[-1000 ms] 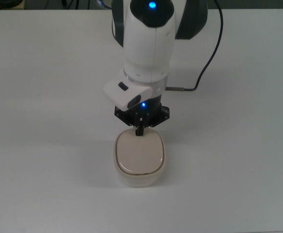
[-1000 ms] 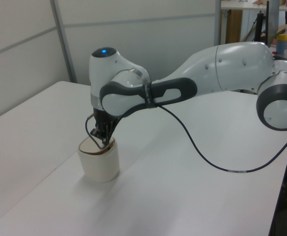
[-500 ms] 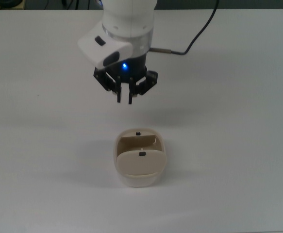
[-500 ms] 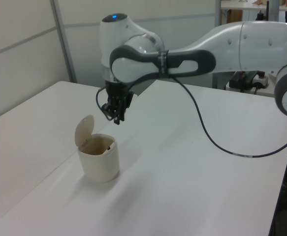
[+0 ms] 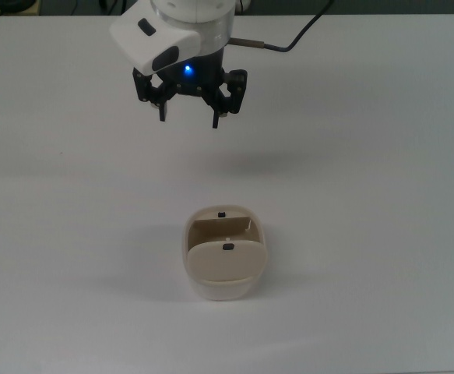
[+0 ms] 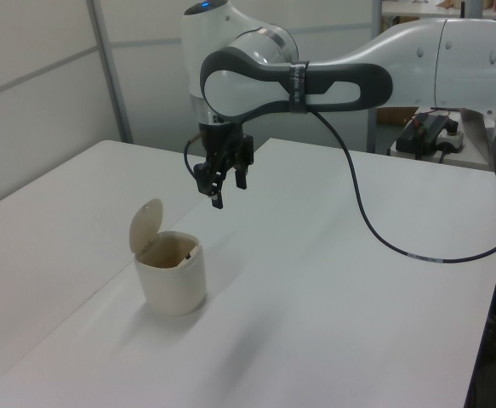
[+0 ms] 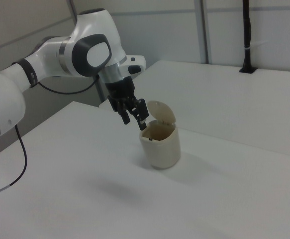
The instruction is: Open the trash can
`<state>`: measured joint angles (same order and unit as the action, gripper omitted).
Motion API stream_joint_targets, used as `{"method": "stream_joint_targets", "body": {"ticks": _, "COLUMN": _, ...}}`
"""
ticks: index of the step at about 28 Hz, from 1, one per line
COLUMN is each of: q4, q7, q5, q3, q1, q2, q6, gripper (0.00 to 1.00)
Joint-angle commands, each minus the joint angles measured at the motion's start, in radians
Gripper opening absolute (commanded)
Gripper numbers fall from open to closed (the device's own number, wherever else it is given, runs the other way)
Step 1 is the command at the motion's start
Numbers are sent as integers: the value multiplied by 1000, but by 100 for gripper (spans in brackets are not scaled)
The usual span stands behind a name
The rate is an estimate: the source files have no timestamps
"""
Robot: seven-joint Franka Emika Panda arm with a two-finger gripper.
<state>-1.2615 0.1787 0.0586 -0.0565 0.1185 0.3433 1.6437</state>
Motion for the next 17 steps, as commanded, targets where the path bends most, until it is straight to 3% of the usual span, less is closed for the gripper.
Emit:
{"method": "stream_joint_targets", "body": {"ticks": 1, "q4": -27, "q7": -61, "q5": -6, "q3": -35, "q1": 4, "q2": -26, "q6": -31, "gripper": 100}}
{"method": "stream_joint_targets", "body": {"ticks": 17, "q4": -27, "q7": -97, "q5": -6, "q3": -55, "q1": 4, "q2": -26, "q6": -41, "gripper": 100}}
